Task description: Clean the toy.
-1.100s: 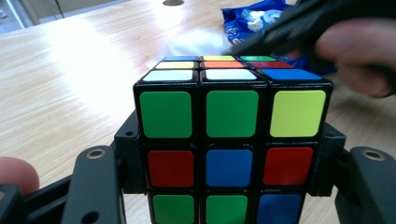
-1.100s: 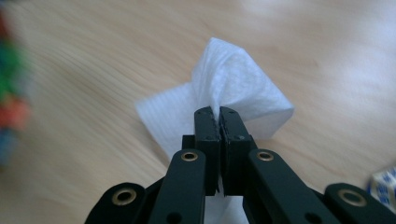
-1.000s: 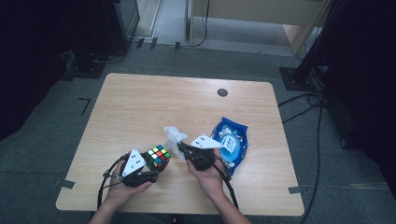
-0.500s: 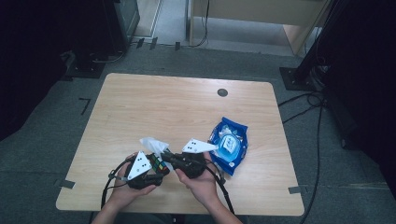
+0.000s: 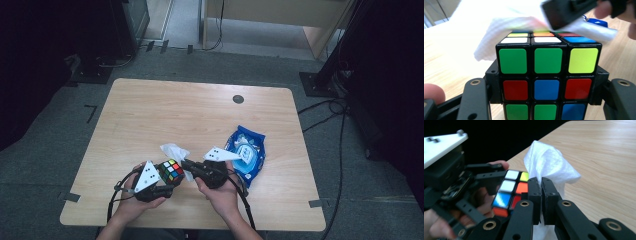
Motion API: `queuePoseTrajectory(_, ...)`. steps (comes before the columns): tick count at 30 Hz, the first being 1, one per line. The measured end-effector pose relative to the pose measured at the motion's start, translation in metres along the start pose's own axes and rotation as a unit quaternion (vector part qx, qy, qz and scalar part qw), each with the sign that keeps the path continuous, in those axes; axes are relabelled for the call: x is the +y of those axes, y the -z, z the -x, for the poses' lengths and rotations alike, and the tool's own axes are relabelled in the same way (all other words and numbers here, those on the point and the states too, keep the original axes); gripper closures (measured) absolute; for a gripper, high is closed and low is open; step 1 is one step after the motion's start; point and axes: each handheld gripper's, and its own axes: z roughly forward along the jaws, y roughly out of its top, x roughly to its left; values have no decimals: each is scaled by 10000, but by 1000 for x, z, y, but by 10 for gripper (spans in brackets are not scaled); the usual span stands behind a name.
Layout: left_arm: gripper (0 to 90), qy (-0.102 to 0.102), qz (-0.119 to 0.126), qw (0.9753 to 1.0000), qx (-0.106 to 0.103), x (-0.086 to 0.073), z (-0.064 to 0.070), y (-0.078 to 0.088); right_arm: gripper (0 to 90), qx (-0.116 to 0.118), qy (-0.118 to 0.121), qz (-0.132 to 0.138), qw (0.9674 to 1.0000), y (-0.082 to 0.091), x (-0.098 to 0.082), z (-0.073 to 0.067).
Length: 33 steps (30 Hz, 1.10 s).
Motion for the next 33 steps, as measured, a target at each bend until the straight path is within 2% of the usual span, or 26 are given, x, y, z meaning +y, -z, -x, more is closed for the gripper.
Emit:
queuePoseTrajectory(4,340,-21,-78,10000,-25,0,6,-5,879,166,50,17,9998,-4,0,-10)
queuePoseTrajectory(6,340,-53,-137,9999,1,0,7,-7,878,384,187,-44,9991,-6,0,-24)
queuePoseTrajectory(9,340,-19,-91,10000,21,0,6,-5,878,421,247,-40,9988,-6,0,-28)
queuePoseTrajectory(10,340,11,-71,10000,27,0,4,-4,878,447,186,-37,9988,-5,0,-27)
queuePoseTrajectory(15,340,140,22,9999,80,1,-3,3,878,219,49,8,9997,2,-1,-13)
queuePoseTrajectory(16,340,131,33,9999,93,1,-4,3,878,39,-66,15,10000,5,-2,-3)
queuePoseTrajectory(19,341,129,77,9999,73,2,-4,4,879,-147,-166,15,9998,7,-3,7)
queuePoseTrajectory(20,341,152,127,9998,68,2,-4,5,879,-340,-172,-18,9993,8,-5,14)
queuePoseTrajectory(25,340,171,131,9997,104,2,-6,6,860,-887,-355,-87,9954,6,-13,39)
queuePoseTrajectory(26,340,167,131,9997,110,2,-6,6,820,-1018,-334,-111,9942,6,-14,42)
queuePoseTrajectory(27,340,191,136,9996,141,2,-7,6,741,-1190,-420,-107,9919,6,-15,47)
queuePoseTrajectory(28,340,191,136,9996,141,2,-7,6,741,-1190,-420,-107,9919,6,-15,47)
queuePoseTrajectory(29,340,215,155,9995,157,2,-8,6,653,-1097,-576,14,9923,10,-14,47)
queuePoseTrajectory(31,340,227,152,9995,179,2,-9,7,623,-1042,-565,80,9929,11,-13,45)
queuePoseTrajectory(33,341,242,144,9994,198,1,-10,6,544,-697,-562,245,9957,14,-8,35)
